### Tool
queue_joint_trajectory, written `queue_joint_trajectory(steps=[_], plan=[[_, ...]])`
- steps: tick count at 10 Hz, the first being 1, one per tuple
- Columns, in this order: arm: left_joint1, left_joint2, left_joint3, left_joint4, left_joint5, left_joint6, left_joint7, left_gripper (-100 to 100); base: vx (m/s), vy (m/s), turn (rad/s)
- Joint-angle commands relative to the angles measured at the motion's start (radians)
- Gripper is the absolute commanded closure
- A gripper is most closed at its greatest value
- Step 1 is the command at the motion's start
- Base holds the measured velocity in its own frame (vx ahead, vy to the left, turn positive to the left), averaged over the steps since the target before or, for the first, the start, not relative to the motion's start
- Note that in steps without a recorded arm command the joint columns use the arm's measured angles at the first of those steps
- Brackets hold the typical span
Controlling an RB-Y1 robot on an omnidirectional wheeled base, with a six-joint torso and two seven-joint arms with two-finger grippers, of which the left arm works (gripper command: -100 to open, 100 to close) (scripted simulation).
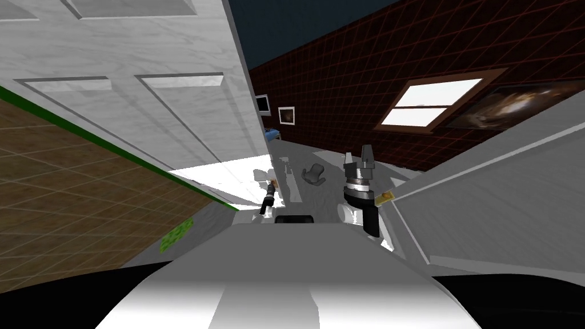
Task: Push the door open
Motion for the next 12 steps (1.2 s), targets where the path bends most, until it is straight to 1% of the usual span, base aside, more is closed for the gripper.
queue_joint_trajectory(steps=[1, 4, 7, 8, 9, 12], plan=[[-0.014, 0.009, 0.023, 0.015, 0.012, -0.015, -0.002, 100, 0.202, -0.071, 0.044], [-0.019, 0.013, 0.06, 0.018, 0.032, -0.012, -0.012, 100, 0.206, -0.101, 0.079], [-0.023, 0.012, 0.092, 0.022, 0.05, -0.01, -0.02, 100, 0.198, -0.092, 0.064], [-0.017, 0.01, 0.082, 0.024, 0.045, -0.009, -0.018, 100, 0.09, -0.023, 0.025], [-0.019, 0.017, 0.097, 0.023, 0.056, -0.011, -0.023, 100, 0.135, -0.029, 0.022], [-0.02, 0.026, 0.122, 0.026, 0.075, -0.014, -0.033, 100, 0.184, -0.046, 0.048]])
